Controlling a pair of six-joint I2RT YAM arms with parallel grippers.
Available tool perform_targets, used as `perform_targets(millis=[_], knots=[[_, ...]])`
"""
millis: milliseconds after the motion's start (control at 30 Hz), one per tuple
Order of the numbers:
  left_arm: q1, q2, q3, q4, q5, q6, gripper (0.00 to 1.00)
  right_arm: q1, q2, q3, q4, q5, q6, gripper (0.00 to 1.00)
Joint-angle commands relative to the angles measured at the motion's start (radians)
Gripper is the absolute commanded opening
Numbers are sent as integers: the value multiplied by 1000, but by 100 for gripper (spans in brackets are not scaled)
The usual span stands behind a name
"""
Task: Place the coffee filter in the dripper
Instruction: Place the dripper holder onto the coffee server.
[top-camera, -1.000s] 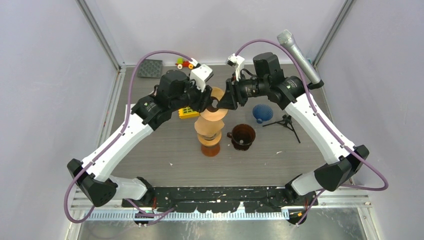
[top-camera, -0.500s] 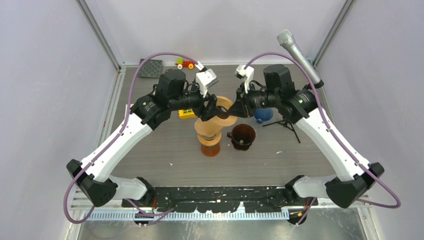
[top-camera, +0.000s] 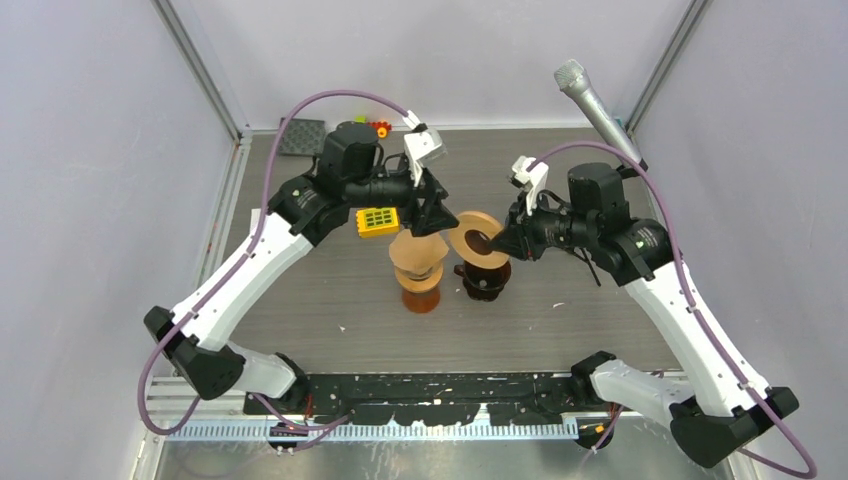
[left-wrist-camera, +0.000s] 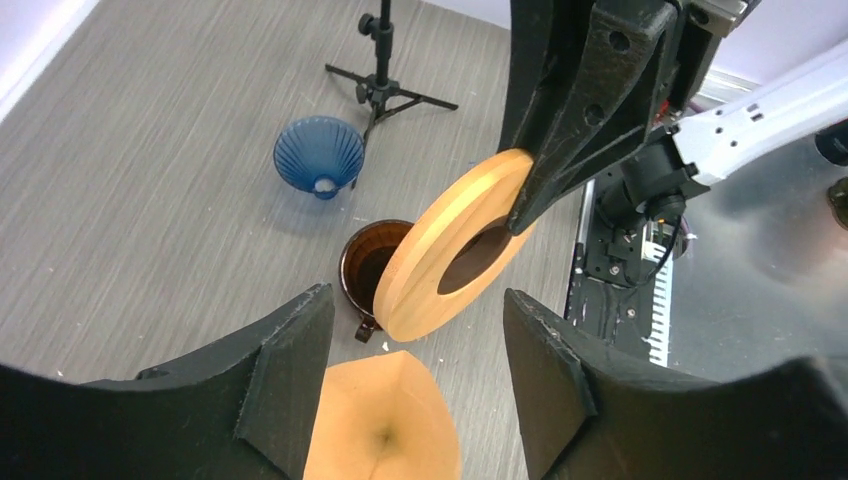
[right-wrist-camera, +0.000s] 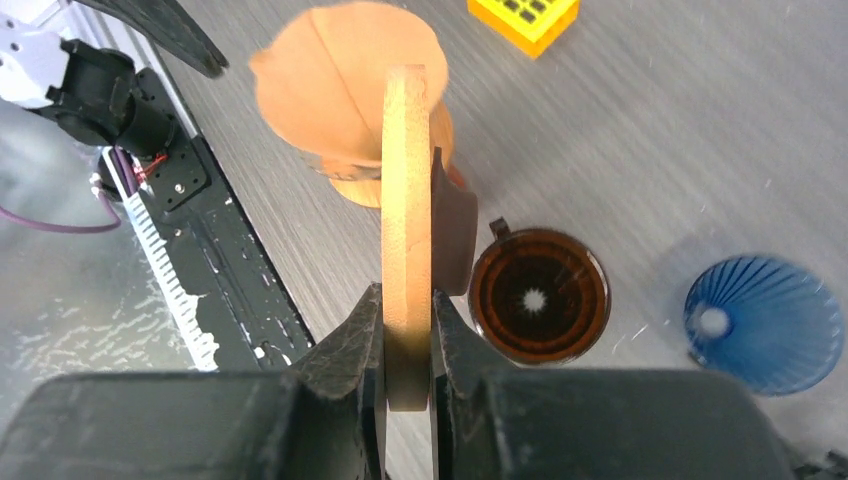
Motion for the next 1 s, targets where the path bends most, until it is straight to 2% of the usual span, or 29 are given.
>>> perform_targets(millis=[0,267,633,700,867,967], knots=[[-3,45,35,63,-64,-52,63,-91,-23,-89,75,-56,124,0],[-2,106,27,107,-137,-139,61,-166,-16,-242,207,-116,292,1],[-2,90,-6,127,-142,-148,61,-214,54,-363,394,-142,437,1],[-3,86,-10,130,-138,-150,61,-236,67,-396,453,-184,492,0],[-2,74,-19,133,-131,-153,61,-363,97,-531,732,-324,702,0],[-2,69,-23,135,-130,-153,62,-390,112,-538,734,-339,708,0]])
